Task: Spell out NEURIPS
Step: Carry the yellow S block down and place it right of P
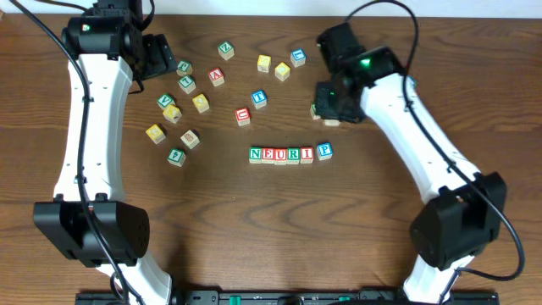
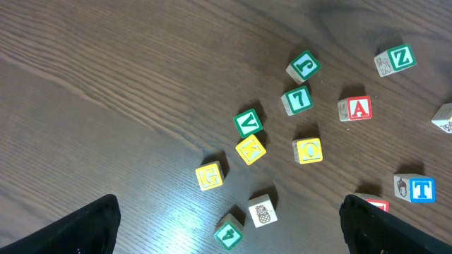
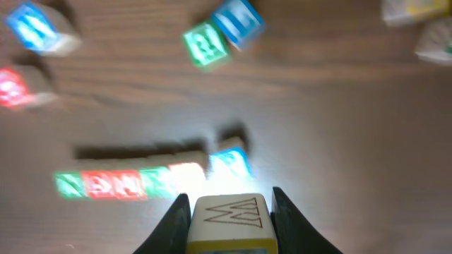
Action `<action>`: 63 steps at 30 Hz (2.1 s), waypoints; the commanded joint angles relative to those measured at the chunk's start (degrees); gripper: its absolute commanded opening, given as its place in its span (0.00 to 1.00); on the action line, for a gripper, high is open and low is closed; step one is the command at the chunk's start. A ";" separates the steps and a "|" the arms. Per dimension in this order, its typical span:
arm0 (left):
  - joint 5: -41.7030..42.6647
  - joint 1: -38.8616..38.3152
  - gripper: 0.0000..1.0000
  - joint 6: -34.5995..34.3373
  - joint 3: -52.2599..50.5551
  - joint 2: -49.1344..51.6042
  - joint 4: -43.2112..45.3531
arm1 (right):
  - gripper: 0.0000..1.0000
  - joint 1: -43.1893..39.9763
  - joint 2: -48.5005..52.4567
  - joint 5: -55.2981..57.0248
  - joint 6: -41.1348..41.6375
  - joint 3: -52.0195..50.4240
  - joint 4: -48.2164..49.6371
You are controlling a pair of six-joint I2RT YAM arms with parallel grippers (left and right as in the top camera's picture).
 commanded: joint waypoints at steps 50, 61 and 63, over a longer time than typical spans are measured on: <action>-0.35 0.22 0.98 0.35 0.68 -0.72 -0.33 | 0.23 -1.27 1.44 -2.93 -13.99 -30.27 28.70; -0.35 0.22 0.98 0.35 0.68 -0.72 -0.33 | 0.43 -1.22 1.44 -2.93 -14.19 -30.27 28.72; -0.35 0.22 0.98 0.35 0.68 -0.72 -0.33 | 0.45 -1.22 1.44 -2.95 -14.16 -30.27 28.70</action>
